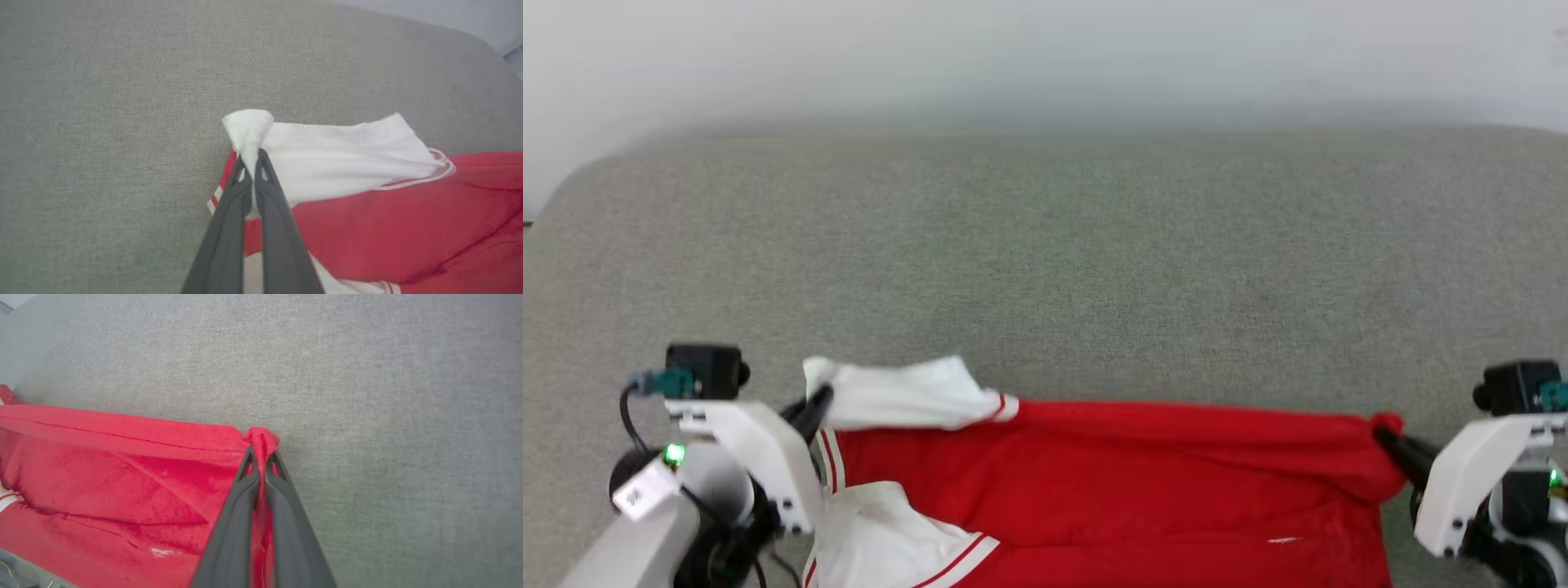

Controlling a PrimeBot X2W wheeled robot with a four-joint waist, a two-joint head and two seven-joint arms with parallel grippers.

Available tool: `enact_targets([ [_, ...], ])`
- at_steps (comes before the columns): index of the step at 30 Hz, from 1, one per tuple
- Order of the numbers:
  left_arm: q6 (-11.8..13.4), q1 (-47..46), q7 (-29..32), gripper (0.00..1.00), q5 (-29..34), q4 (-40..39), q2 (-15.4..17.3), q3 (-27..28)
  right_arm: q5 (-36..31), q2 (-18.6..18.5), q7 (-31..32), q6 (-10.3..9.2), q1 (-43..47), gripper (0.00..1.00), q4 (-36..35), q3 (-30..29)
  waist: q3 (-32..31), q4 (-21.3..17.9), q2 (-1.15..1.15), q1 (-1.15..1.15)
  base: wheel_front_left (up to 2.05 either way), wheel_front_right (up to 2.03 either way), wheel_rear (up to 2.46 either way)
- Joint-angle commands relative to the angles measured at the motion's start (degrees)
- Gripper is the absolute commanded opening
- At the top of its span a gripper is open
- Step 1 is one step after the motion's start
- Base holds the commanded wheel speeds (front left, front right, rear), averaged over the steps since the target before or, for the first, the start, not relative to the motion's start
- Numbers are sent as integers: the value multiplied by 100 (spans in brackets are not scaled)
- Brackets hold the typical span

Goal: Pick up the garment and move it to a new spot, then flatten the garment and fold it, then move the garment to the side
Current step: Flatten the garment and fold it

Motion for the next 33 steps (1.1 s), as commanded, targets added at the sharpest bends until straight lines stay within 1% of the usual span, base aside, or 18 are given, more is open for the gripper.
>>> enact_targets([
  [1,89,342,-102,0,-57,-86,34,30,-70,113,-55,-10,298,0,-88,-93,-134,85,0,1,0,0,0],
  [4,190,818,-319,0,-130,-149,-41,47,-161,281,-139,-9,633,0,-196,-167,-201,102,0,1,0,0,0],
  [6,235,1080,-439,0,-202,-150,-106,51,-173,420,-198,-9,840,0,-189,-205,-235,110,0,1,0,0,0],
  [9,274,1429,-551,0,-295,-127,-193,46,-180,535,-298,-8,1085,0,-120,-268,-305,120,0,1,0,0,0],
  [13,329,1802,-573,0,-439,-66,-244,21,-195,626,-422,-8,1344,0,19,-314,-363,106,0,1,0,0,0],
  [20,305,2074,-537,0,-602,165,-360,-21,-235,709,-585,-9,1505,0,228,-356,-391,49,0,1,0,0,0],
  [21,290,2085,-523,0,-645,219,-392,-22,-238,730,-592,-9,1524,9,253,-312,-394,42,0,1,0,0,0],
  [22,264,2088,-485,0,-667,281,-407,-46,-188,772,-585,-9,1535,28,288,-266,-395,36,0,1,0,0,0],
  [23,254,2078,-482,0,-687,333,-421,-53,-163,796,-602,-9,1544,45,318,-234,-400,29,0,1,0,0,0],
  [24,243,2062,-502,0,-718,368,-457,-44,-169,816,-648,-9,1553,100,327,-213,-405,26,0,1,0,0,0],
  [25,229,2041,-518,11,-727,411,-488,-41,-138,858,-703,-9,1569,100,328,-210,-408,26,0,1,0,0,0],
  [26,228,2024,-513,43,-713,455,-500,-55,-130,877,-743,-9,1592,100,331,-205,-419,24,0,1,0,0,0],
  [27,251,1994,-551,100,-666,494,-508,-61,-113,892,-796,-10,1614,100,320,-225,-428,21,0,1,0,0,0],
  [29,242,1931,-719,100,-591,522,-529,-32,12,937,-855,-10,1657,100,253,-257,-458,7,0,1,0,0,0],
  [33,282,1796,-1200,100,-345,470,-519,63,25,810,-914,-7,1723,100,17,-311,-537,-29,0,1,0,0,0],
])
